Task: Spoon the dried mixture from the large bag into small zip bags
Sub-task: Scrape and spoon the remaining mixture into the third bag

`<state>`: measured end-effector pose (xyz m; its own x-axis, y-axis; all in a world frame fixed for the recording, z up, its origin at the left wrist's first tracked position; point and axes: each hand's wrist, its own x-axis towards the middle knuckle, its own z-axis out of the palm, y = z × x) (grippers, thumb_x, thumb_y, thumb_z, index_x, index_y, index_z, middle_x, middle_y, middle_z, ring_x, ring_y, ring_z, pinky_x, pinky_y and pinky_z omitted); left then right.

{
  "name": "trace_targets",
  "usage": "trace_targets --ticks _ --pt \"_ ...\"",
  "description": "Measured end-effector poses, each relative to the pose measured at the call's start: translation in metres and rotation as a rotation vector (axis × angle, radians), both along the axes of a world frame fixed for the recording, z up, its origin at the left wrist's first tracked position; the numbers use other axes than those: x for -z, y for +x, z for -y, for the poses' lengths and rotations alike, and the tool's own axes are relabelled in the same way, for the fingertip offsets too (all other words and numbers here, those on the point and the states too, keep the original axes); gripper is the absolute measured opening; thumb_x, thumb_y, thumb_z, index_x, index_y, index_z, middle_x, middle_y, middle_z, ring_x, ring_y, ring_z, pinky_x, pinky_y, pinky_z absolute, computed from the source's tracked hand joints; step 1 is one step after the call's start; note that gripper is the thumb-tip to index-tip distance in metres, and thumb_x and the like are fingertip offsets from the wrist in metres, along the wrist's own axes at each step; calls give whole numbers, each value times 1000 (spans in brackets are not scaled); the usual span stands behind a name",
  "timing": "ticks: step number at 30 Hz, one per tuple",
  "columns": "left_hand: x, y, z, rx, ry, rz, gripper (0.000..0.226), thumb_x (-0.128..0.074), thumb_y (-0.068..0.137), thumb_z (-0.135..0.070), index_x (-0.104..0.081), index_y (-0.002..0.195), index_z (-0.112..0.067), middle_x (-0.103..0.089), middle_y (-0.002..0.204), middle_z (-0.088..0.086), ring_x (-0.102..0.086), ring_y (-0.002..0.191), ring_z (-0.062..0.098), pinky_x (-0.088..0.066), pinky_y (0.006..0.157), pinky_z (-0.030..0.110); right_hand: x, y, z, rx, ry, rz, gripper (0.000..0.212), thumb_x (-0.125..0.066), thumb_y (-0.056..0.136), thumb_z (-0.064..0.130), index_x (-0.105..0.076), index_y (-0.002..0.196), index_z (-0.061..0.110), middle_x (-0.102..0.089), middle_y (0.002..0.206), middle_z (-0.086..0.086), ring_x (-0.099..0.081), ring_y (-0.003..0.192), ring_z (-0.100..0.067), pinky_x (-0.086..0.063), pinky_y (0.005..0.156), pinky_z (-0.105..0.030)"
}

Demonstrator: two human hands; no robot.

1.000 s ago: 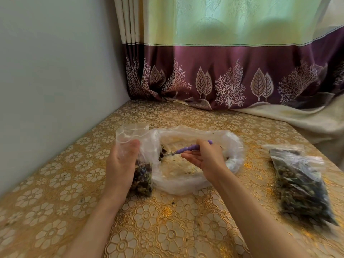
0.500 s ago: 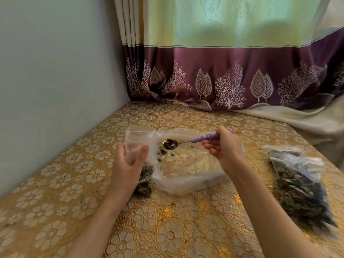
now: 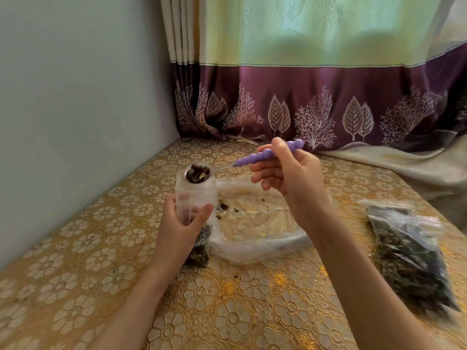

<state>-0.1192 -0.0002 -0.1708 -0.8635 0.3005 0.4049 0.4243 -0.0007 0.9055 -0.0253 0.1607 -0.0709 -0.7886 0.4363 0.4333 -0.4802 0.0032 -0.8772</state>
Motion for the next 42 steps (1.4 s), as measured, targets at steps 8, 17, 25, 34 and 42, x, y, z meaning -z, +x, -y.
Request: trace_targets --ticks 8,17,25,34,42 --pt "-1 0 0 -19 9 15 45 -67 69 -52 -47 106 -34 -69 87 -11 -68 72 7 -50 60 11 2 -1 1 -78 70 -15 21 -44 96 7 -63 90 0 -73 79 -13 -62 57 -17 -48 47 -21" --pt "1 5 -2 -170 -75 -29 24 -65 81 -38 -49 97 -33 -64 90 -4 -61 79 6 -46 62 13 29 -8 -32 455 200 164 40 -44 99 18 -61 66 3 -68 58 -7 -57 41 -14 -40 37 -17" --pt "4 0 0 -239 -176 91 30 -65 82 -39 -46 103 -28 -56 90 -19 -53 79 -5 -36 57 12 53 -22 -33 512 302 309 45 -45 99 20 -66 65 1 -69 56 -3 -60 41 -10 -43 40 -15" --pt "5 1 -1 -194 -250 103 35 -63 83 -37 -54 113 -20 -62 103 -7 -58 95 10 -43 71 22 59 -26 -27 431 201 354 47 -44 99 23 -69 65 2 -71 62 -10 -68 55 -23 -52 51 -27" --pt "2 0 0 -195 -169 158 29 -66 83 -31 -55 108 -21 -62 100 -10 -59 94 7 -48 76 24 58 -26 -27 404 205 342 45 -43 97 16 -66 59 8 -71 65 -10 -66 52 -20 -48 46 -26"
